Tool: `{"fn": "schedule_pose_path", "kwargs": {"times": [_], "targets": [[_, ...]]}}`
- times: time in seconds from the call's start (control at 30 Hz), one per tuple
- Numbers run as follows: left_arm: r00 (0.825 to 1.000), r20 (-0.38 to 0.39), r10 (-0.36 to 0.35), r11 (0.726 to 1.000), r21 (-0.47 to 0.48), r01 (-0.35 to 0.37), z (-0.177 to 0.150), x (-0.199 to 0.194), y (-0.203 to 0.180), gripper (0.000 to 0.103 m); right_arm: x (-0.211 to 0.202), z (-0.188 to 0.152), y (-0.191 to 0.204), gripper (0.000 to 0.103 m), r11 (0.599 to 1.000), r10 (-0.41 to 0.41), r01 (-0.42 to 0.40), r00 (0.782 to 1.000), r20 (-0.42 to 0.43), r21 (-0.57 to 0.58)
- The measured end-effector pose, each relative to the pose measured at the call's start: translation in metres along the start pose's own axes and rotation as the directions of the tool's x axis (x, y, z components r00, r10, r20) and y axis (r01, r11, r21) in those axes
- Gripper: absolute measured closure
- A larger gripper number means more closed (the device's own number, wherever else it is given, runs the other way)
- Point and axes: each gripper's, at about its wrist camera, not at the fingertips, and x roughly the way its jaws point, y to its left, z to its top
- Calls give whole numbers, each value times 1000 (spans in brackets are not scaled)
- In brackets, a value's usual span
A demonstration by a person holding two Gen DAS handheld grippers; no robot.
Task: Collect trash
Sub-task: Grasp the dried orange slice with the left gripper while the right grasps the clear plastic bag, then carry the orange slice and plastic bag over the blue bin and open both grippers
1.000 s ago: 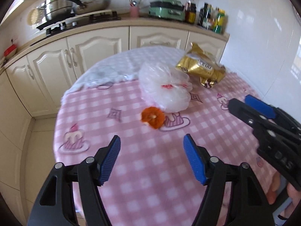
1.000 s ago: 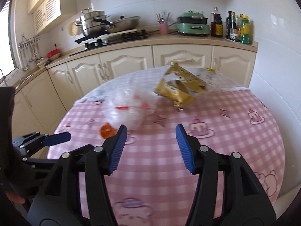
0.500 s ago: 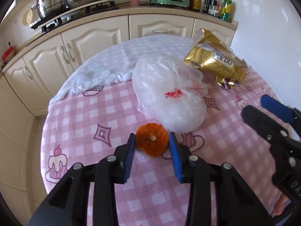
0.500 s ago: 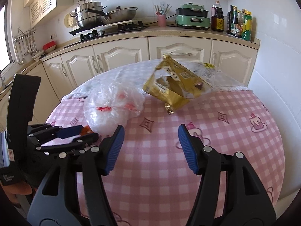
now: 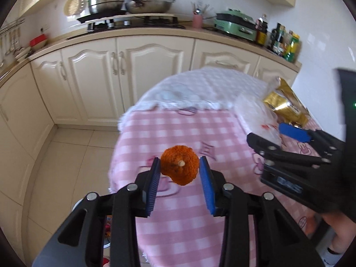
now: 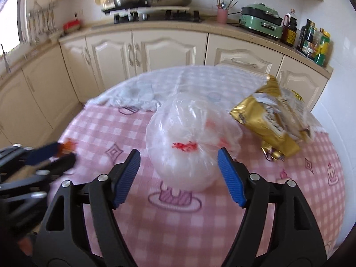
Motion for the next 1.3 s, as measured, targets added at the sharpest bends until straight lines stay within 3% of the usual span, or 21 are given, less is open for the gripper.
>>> {"fn": "schedule_pose_path", "kwargs": {"times": [0.07,0.1,0.2,0.4,0.57,0.7,0.83,1.0,1.2,1.3], "targets": [[1000,11,1,1000,-18,-1,-2,-5,8,68,9,-2,-6,33,1000,10,-10,999,-31,28],[1000,22,1,999,-32,0,-3,-9,13,68,9,-4,-11,56,999,22,-20,999,-32,47],[999,36,-7,998,-57,9,-7,-13,20,68,-3,-7,-21,68,996,41,-41,999,7,80],[997,64,-30,996,-84,36,-17,-30,36,68,-44,-16,-9,71,995,62,-70,993,102,78],[995,94,-19,990,-136,32,-34,-51,68,68,-75,-16,46,71,986,164,-164,974,158,-11],[994,104,38,978,-210,-15,-56,-70,114,68,-86,-14,105,71,958,282,-269,946,161,-97],[988,88,129,953,-287,-99,-83,-84,167,68,-80,-19,178,71,907,401,-377,909,114,-186],[983,29,179,909,-388,-154,-119,-79,227,68,-48,-40,259,71,850,477,-464,879,-10,-250],[982,-77,175,870,-456,-191,-162,-37,276,68,13,-70,326,71,812,486,-517,856,-177,-270],[977,-153,149,854,-479,-205,-182,-2,295,68,53,-88,341,71,820,460,-519,849,-262,-242]]}}
